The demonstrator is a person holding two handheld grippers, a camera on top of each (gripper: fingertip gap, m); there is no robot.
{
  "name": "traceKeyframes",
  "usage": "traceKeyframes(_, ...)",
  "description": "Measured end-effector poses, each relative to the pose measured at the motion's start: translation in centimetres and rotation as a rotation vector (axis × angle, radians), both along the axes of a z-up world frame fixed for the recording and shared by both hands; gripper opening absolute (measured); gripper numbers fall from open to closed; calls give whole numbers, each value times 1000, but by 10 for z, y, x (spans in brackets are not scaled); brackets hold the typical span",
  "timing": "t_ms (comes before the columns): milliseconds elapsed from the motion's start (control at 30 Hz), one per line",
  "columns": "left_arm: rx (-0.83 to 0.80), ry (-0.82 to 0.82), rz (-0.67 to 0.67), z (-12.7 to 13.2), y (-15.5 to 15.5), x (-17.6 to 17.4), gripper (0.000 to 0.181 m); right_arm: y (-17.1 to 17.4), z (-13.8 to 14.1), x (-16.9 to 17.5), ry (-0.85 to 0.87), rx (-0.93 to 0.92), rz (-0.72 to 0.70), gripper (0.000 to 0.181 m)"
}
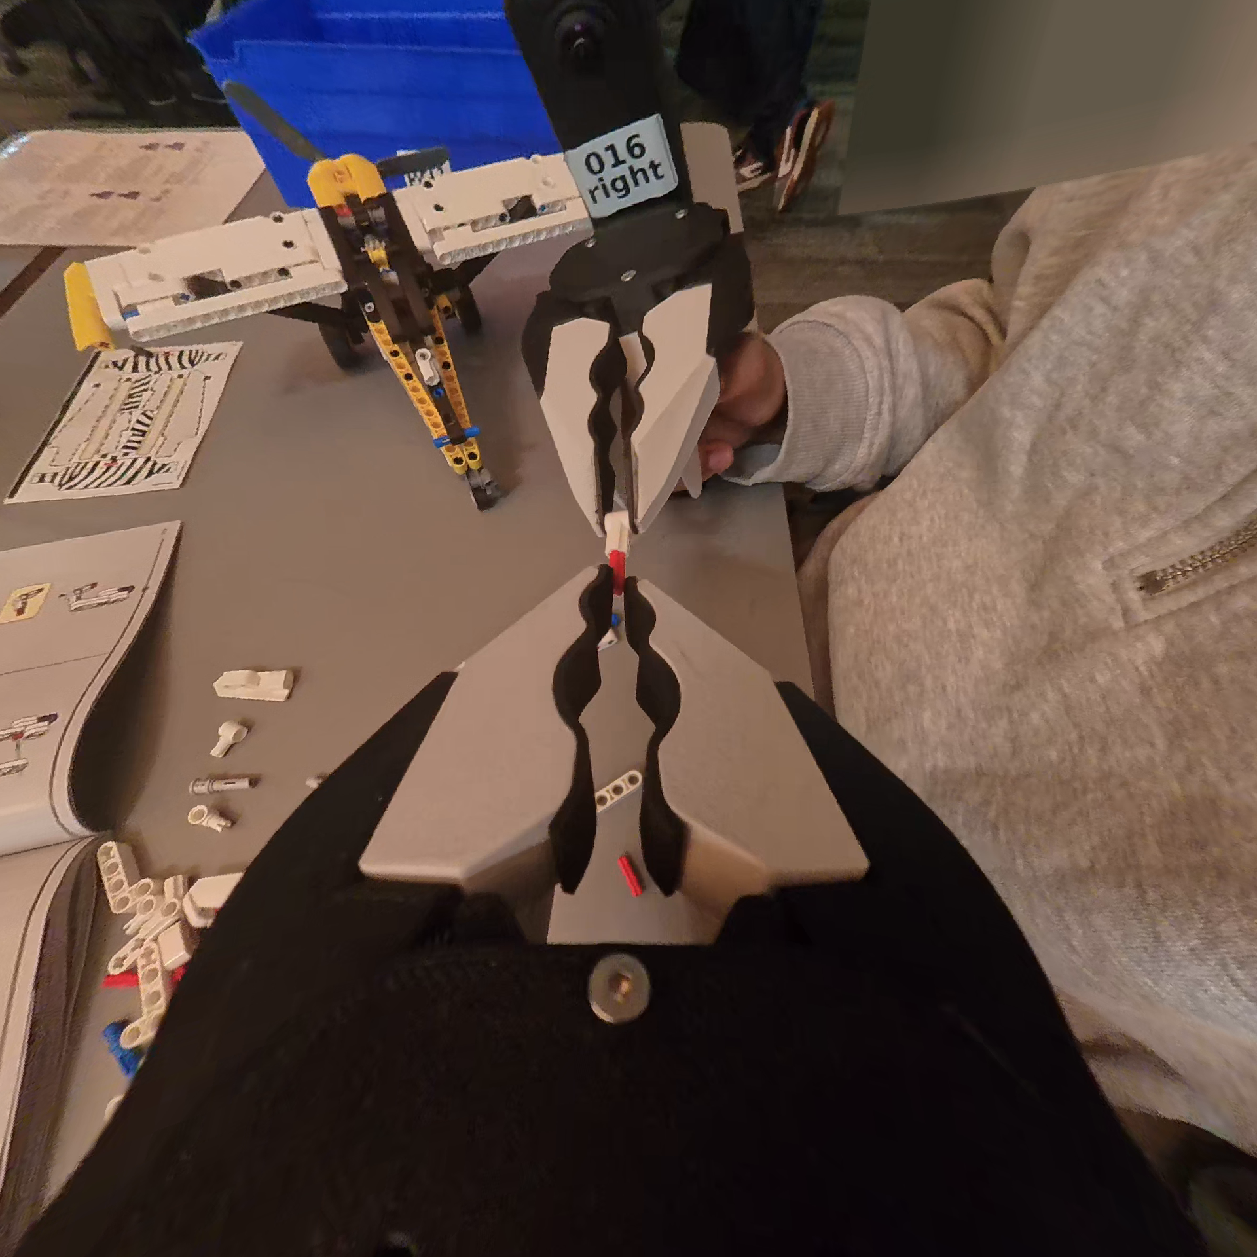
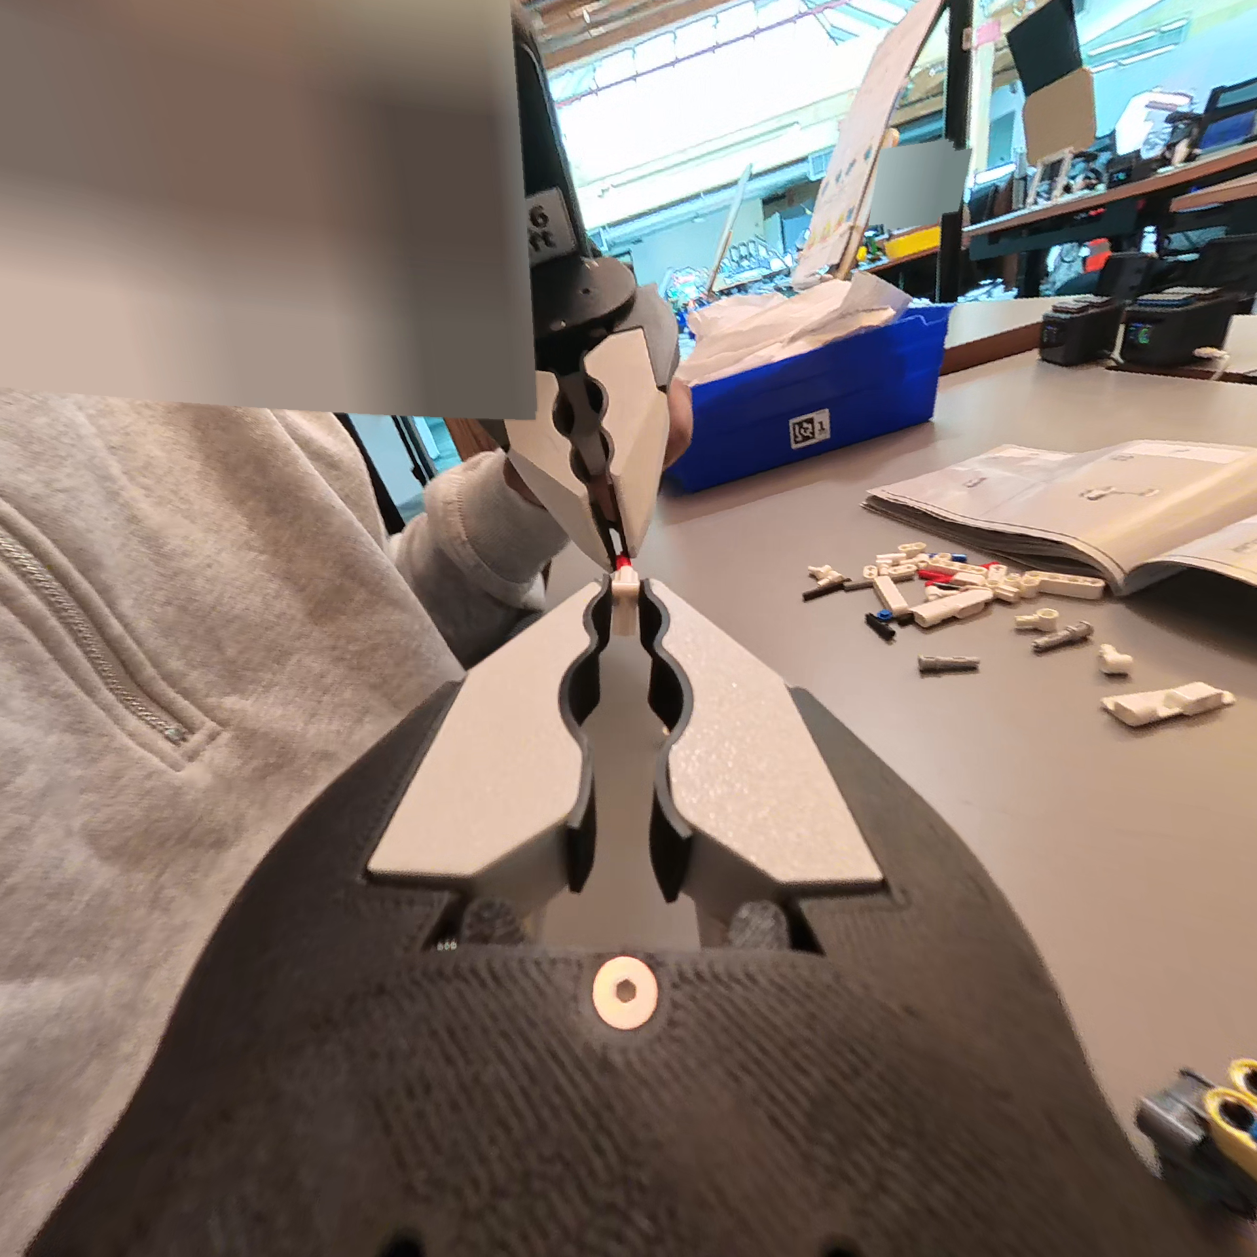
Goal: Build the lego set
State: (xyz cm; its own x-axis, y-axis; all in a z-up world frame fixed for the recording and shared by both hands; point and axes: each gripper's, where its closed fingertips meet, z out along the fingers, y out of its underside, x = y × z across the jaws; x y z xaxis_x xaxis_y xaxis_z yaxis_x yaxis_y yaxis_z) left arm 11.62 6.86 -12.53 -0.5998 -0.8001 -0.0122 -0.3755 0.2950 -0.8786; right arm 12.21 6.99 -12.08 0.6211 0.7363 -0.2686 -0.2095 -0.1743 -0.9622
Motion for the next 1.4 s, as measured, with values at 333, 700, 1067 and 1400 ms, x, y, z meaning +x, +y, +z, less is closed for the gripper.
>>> traceKeyframes(333,-112,-32,-56,10,-8,-3,1,-7,10,-2,68,23,54,6)
traceKeyframes(700,-160,-31,-83,13,-11,-5,1,-9,12,-4,95,14,85,6)
traceKeyframes(1067,-191,-37,-96,16,-12,-6,1,-9,11,-5,94,9,87,6)
traceKeyframes(1400,-231,-53,-120,20,-15,-7,1,-14,19,-5,151,23,131,5)
